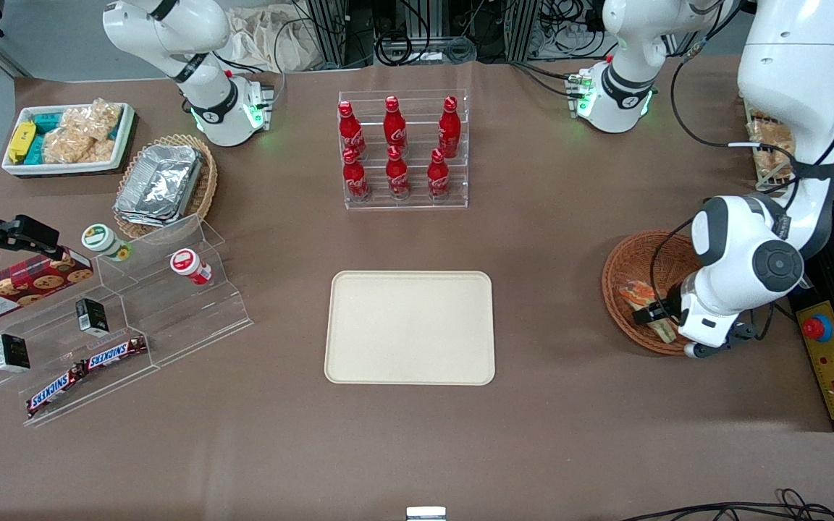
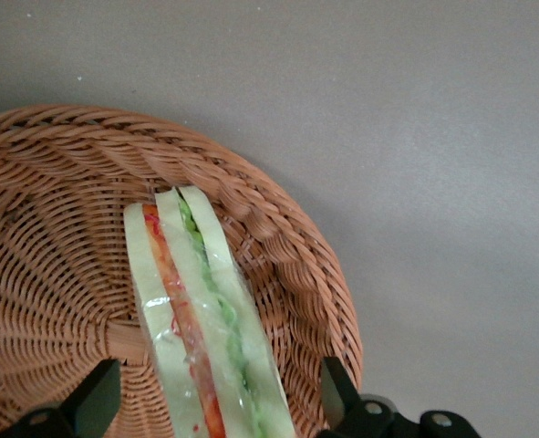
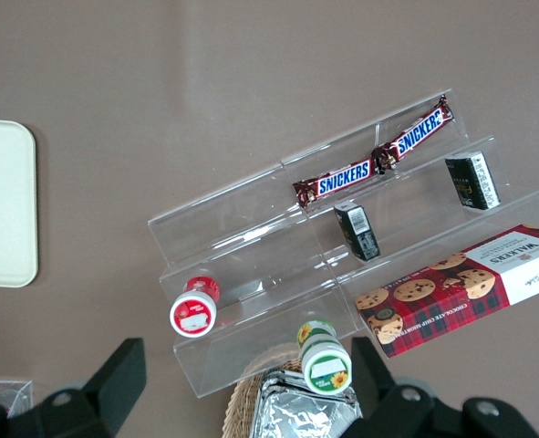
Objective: Place sandwich from basket to tray
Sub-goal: 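Close the left gripper on the sandwich and lift it from the basket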
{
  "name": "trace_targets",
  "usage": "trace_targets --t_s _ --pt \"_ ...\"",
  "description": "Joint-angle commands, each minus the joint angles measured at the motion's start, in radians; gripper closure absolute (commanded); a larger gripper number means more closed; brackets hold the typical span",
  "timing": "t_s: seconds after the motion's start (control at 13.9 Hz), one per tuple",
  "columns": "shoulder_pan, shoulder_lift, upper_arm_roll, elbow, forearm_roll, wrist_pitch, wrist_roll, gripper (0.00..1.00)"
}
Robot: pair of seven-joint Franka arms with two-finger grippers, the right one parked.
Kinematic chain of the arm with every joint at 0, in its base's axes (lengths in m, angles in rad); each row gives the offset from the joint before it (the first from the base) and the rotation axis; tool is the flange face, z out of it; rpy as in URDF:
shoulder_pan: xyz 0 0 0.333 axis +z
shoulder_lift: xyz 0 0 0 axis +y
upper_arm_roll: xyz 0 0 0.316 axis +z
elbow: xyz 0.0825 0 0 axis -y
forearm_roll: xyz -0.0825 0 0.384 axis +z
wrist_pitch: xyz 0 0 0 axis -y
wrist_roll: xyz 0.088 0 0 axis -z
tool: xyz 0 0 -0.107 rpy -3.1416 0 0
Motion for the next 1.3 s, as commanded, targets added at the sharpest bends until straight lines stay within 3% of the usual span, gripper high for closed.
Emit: trace_targets --t_s 0.0,0.29,0.36,0.79,1.01,1.23 --pt "0.005 0.009 -0.001 -0.022 0.006 0.037 -0.017 0.15" --pt "0.005 0.006 -0.001 0.003 0.006 0.000 -0.017 0.89" --pt "0.003 0.000 -0.003 0.044 0.006 -0.080 -0.016 1.00" --pt "-0.008 -0.050 -0.012 0.516 -0.004 -0.712 -0.004 1.00" --pt "-0.006 -0.047 -0.032 0.733 -0.032 -0.817 0.009 1.00" --pt "-0.008 -0.042 -0.123 0.748 -0.037 -0.805 0.078 1.00"
